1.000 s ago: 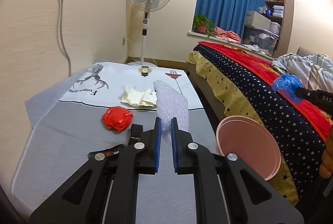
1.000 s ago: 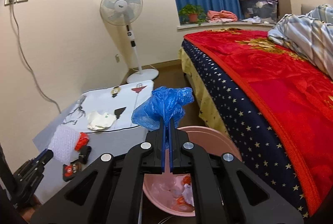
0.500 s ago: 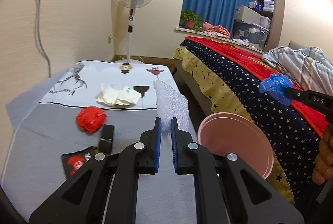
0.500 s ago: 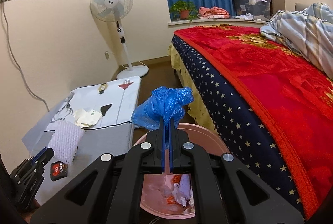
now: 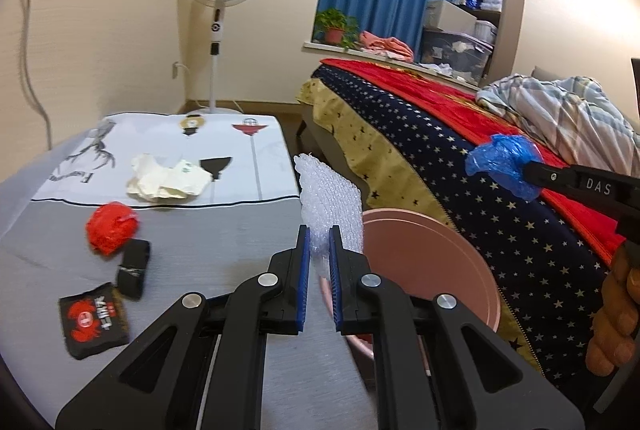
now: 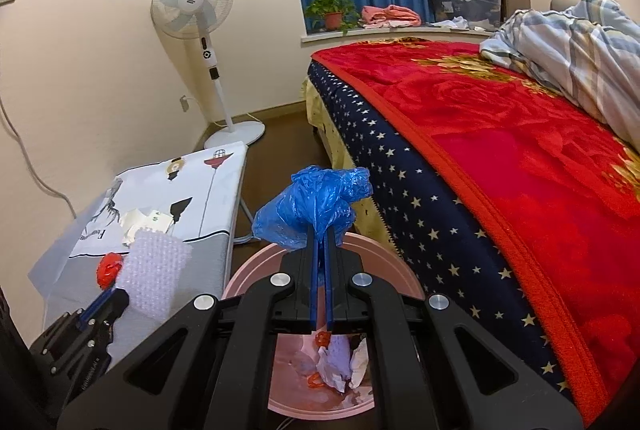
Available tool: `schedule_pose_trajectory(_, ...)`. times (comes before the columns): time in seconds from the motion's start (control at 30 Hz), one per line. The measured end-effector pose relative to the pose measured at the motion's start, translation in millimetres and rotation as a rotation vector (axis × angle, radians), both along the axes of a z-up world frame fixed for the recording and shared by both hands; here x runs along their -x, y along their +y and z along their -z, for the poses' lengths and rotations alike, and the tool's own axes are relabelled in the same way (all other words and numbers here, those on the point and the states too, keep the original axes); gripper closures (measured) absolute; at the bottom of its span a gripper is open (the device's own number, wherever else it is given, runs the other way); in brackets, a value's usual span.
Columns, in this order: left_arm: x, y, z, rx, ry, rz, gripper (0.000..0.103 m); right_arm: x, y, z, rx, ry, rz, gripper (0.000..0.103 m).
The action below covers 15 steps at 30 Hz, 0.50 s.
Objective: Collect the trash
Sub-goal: 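Carry the blue bag and white foam over the pink bin and open both tools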
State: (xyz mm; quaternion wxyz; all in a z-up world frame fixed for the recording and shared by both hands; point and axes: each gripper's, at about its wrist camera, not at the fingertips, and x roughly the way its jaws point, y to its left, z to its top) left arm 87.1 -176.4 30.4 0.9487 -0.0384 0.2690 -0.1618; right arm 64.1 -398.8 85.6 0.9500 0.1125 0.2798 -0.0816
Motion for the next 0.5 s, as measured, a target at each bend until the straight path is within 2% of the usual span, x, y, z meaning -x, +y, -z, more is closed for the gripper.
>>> schedule_pose_trajectory(0.5,-11.5,-38.5,16.0,-0.010,0.034,0.066,0.094,-5.1,-10.0,6.4,-0.014,0.028,0.029,0.100)
